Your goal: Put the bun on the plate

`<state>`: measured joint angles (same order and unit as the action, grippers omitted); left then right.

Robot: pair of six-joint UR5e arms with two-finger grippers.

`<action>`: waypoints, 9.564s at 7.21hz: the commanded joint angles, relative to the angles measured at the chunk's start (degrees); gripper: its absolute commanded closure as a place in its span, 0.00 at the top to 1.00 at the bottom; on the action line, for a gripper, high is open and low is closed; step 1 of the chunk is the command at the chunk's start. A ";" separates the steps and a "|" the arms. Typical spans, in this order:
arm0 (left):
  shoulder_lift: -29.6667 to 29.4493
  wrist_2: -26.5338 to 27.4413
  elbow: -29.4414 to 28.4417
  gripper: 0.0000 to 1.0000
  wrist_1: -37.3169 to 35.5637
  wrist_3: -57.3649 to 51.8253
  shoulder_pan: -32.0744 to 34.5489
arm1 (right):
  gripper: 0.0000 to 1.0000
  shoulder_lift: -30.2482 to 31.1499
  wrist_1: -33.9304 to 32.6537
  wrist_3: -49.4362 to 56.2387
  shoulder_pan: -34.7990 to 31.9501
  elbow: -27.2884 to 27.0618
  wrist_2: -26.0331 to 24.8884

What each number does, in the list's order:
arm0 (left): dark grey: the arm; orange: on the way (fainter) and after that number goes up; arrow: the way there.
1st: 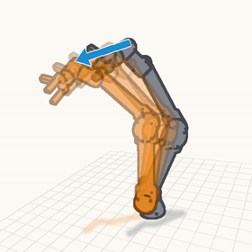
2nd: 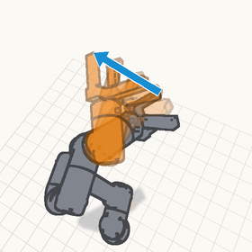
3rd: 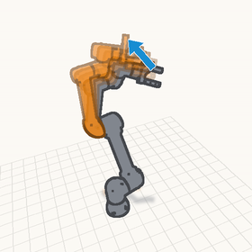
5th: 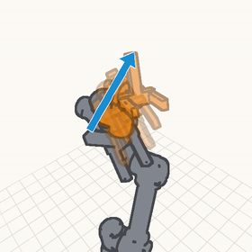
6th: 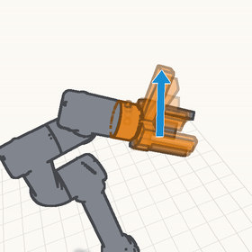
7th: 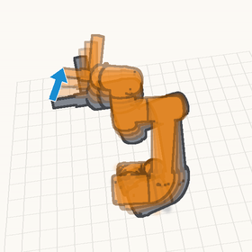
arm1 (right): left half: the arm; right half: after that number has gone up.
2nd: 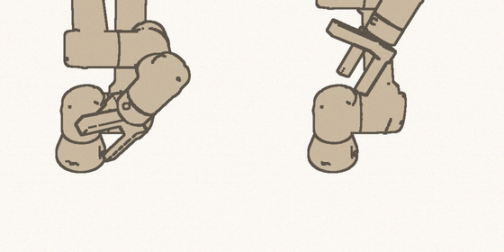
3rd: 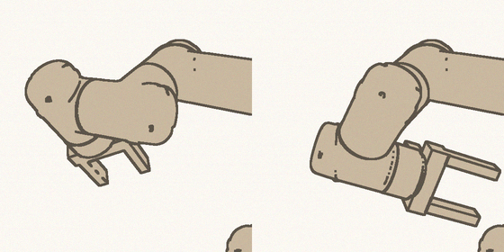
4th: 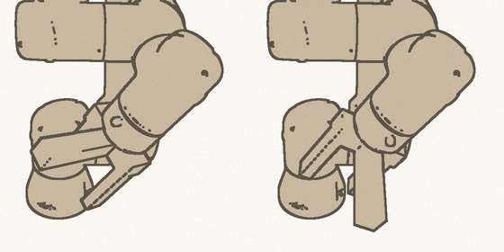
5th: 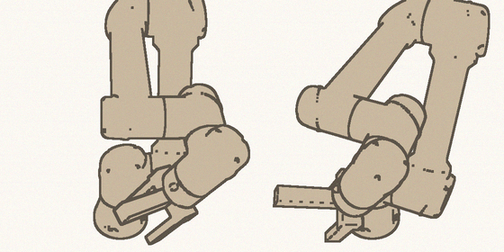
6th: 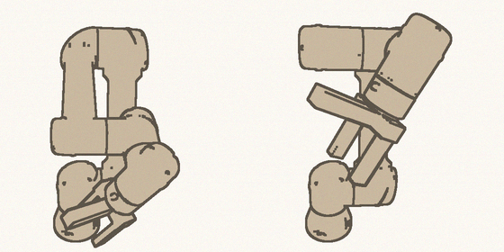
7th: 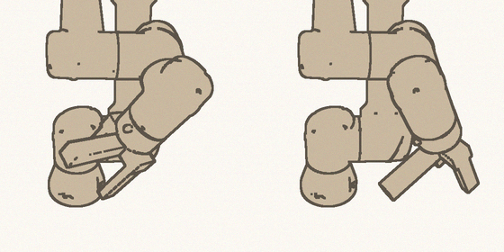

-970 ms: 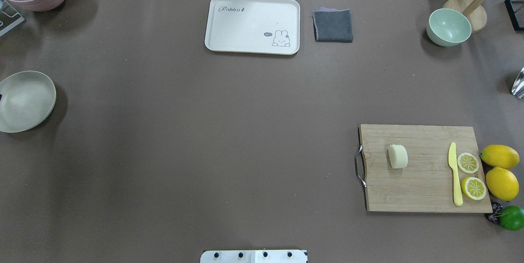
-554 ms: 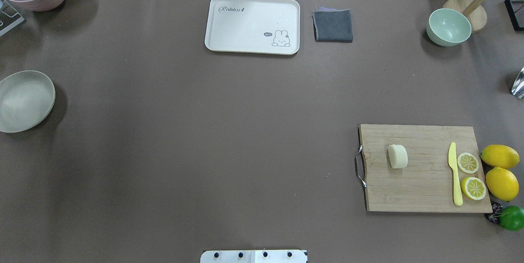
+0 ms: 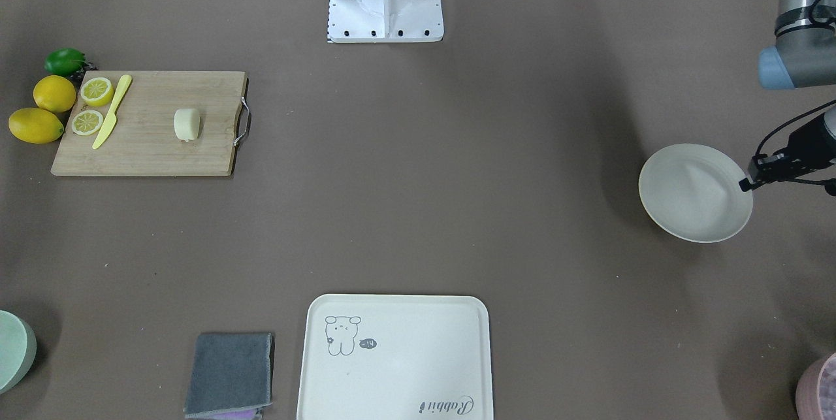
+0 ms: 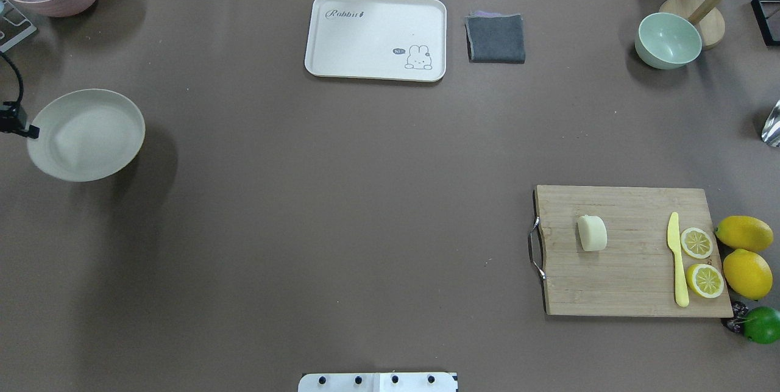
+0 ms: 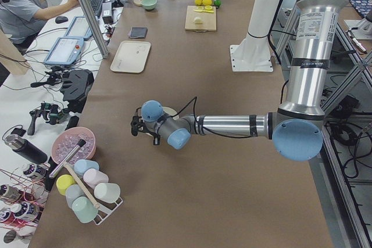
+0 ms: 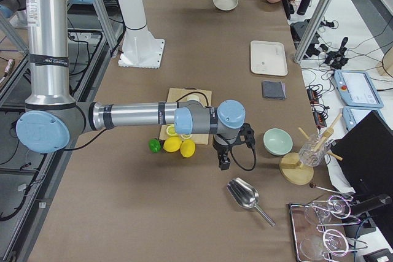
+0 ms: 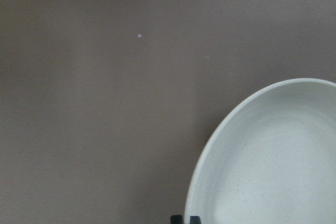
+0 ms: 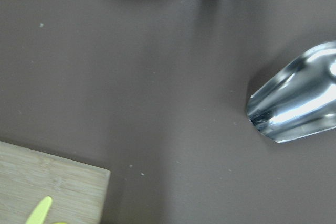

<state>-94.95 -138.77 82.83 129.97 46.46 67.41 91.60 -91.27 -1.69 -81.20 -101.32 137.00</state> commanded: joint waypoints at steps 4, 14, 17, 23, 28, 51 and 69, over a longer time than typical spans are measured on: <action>-16.97 21.99 13.14 0.00 -8.71 38.50 -29.82 | 1.00 -0.55 6.67 -28.22 18.93 -12.76 -2.60; -26.87 31.63 10.68 0.00 -13.52 46.88 -41.83 | 0.98 -3.45 16.74 -56.49 41.91 -8.37 -16.68; -26.95 31.54 10.77 0.12 -13.52 46.80 -41.83 | 0.90 -3.45 16.74 -56.49 43.32 -6.88 -16.76; -26.35 31.36 14.00 0.77 -15.18 46.97 -39.47 | 0.21 -6.06 16.13 -56.58 43.59 -6.70 -16.06; -3.04 22.52 31.92 0.77 -18.18 32.80 -26.22 | 0.24 -34.85 4.70 -60.51 45.42 3.27 -17.98; 15.82 3.76 28.98 0.96 -18.53 -16.85 4.29 | 1.00 -27.50 -3.65 -44.44 33.78 -4.40 -13.00; 23.84 3.06 21.41 0.98 -17.82 -36.26 18.29 | 1.00 0.51 -3.21 19.80 -7.30 9.82 -5.96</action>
<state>-71.21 -135.71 104.27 112.15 10.19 85.69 92.05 -94.45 18.38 -88.50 -91.48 130.84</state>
